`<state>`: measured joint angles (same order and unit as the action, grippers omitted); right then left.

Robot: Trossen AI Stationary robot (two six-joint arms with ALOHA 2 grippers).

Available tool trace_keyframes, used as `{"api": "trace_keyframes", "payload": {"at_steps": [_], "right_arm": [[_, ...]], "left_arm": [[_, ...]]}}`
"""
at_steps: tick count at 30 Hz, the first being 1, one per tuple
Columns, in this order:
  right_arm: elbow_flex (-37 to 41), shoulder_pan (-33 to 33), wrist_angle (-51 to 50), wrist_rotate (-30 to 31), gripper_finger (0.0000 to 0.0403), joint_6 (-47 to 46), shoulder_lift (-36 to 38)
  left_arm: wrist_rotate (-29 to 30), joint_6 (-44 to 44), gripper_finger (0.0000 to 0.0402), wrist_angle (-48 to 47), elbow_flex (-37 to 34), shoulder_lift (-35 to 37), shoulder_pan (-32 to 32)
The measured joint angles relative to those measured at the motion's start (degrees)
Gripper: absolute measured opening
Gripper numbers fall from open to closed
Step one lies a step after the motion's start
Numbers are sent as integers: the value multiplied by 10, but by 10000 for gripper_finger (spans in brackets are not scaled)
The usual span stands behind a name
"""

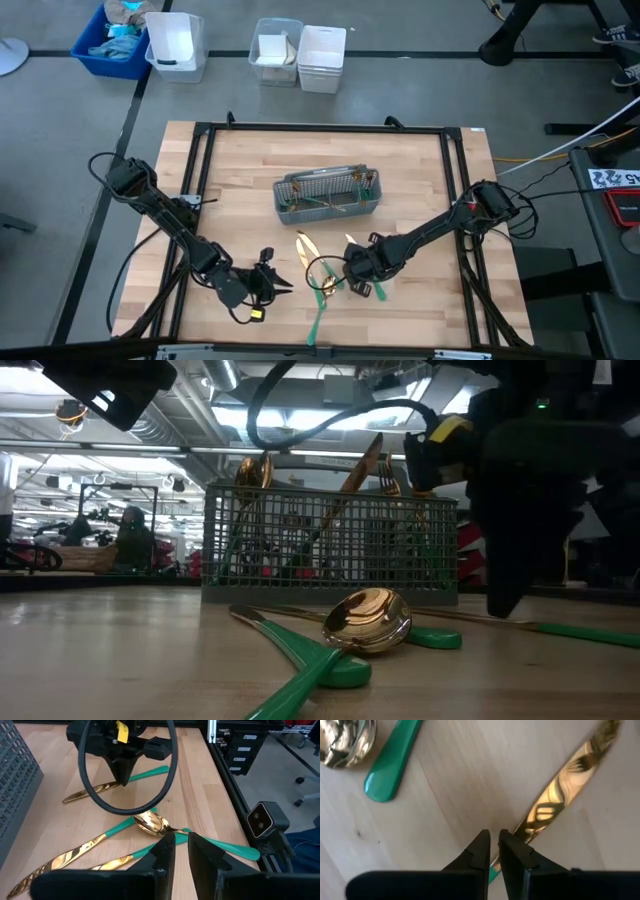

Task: Sort silverware
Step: Put the green knife in the gray silverware basket

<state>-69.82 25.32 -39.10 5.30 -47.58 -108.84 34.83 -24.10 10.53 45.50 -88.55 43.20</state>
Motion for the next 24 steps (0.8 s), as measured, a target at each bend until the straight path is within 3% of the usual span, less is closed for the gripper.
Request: {"api": "trace_keyframes", "payload": {"at_steps": [6, 11, 17, 24], "right_arm": [[-6, 1, -31, -54, 41, -7, 6], [-32, 2, -136, -30, 29, -21, 6], [-34, 1, -118, -20, 21, -49, 4], [-34, 1, -105, -34, 85, -106, 2]], "left_arm": [[0, 1, 45, 0, 0, 0, 0], [0, 1, 45, 0, 0, 0, 0], [0, 1, 45, 0, 0, 0, 0], [0, 21, 45, -5, 0, 0, 0]]}}
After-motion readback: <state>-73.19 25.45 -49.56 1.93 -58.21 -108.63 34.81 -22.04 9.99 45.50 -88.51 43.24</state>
